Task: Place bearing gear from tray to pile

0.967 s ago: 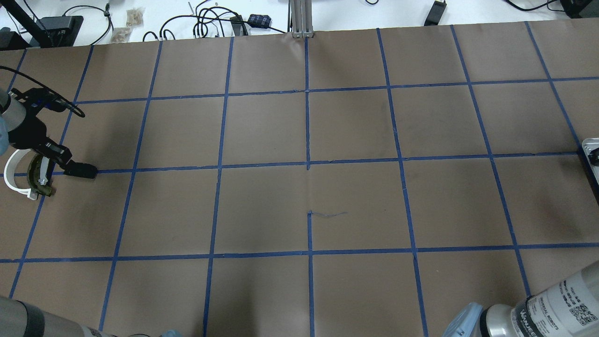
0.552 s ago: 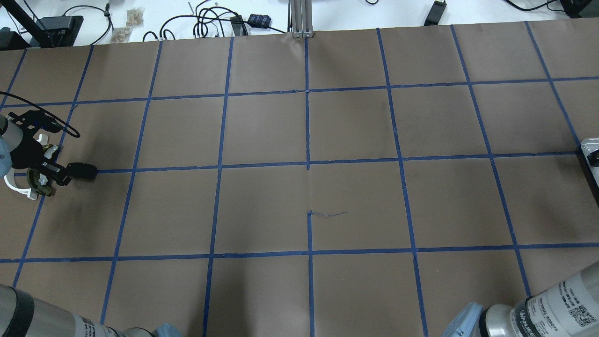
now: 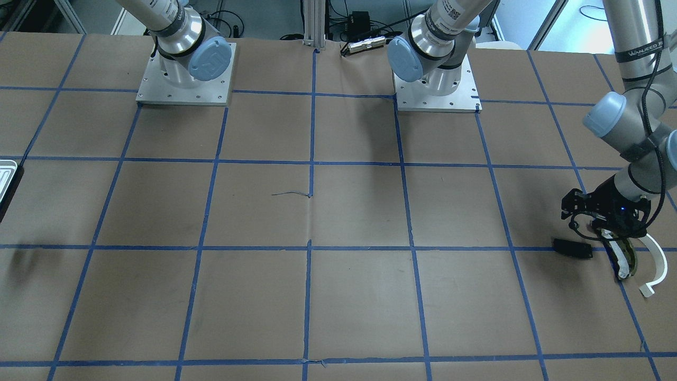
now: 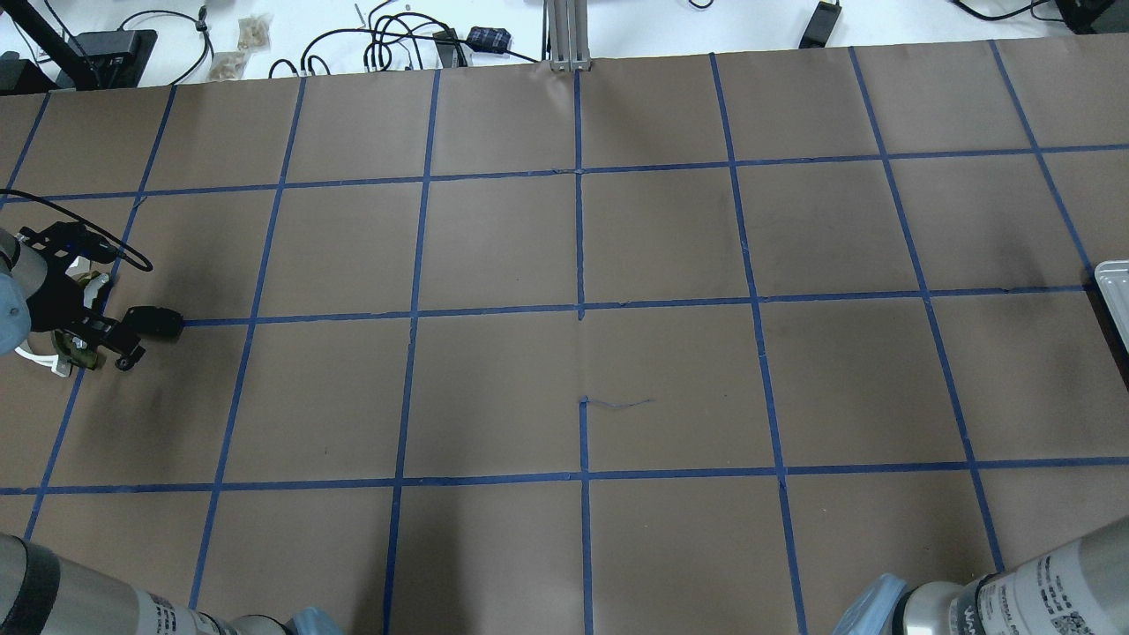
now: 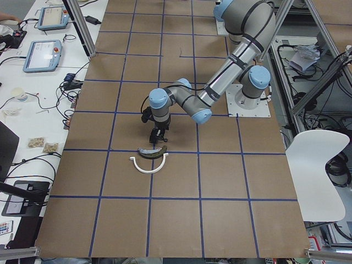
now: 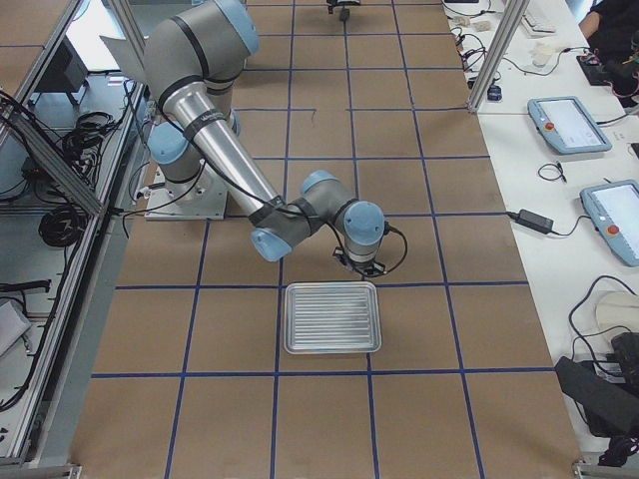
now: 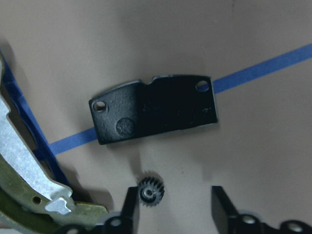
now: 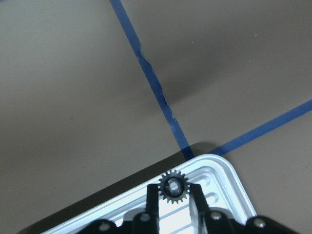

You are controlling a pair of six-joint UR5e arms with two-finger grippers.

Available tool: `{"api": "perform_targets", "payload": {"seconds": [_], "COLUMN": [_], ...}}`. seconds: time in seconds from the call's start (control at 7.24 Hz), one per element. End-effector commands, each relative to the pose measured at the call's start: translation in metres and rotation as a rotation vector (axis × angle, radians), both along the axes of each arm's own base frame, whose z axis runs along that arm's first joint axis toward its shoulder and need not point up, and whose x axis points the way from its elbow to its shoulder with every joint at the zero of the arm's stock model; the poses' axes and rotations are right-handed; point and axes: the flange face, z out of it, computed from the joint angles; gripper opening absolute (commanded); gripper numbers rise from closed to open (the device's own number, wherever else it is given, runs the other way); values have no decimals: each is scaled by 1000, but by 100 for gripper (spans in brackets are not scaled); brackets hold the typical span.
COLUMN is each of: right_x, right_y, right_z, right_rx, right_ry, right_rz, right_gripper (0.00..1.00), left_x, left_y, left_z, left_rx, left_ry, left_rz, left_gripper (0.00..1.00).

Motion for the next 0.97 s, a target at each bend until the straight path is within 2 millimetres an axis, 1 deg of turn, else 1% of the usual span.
{"api": "perform_targets", "payload": {"seconds": [0.0, 0.14, 0.28, 0.41, 0.55, 0.69, 0.83], "right_x": [86, 142, 206, 265, 320, 379, 440], "right_y": [-6, -5, -9, -11, -8, -5, 1], "right_z": [74, 109, 137, 151, 164, 169, 167], "right_rx": [43, 60, 60, 80, 76, 77, 87], "right_ry": [17, 11, 18, 46, 46, 44, 41], "right_rz": [-87, -157, -201, -260, -334, -410, -489], "right_gripper": [16, 16, 16, 16, 16, 16, 17], "left_x": [-18, -59, -104, -129, -164, -214, -250], "left_y": [-15, -43, -65, -84, -92, -99, -101], "left_z": [40, 76, 107, 119, 125, 125, 122], "left_rx": [-42, -21, 11, 4, 8, -7, 3], "left_ry": [-25, -16, 11, 8, 21, 118, 134], "left_rz": [61, 75, 135, 160, 227, 315, 386], "left_gripper": [100, 100, 100, 100, 100, 100, 100]}}
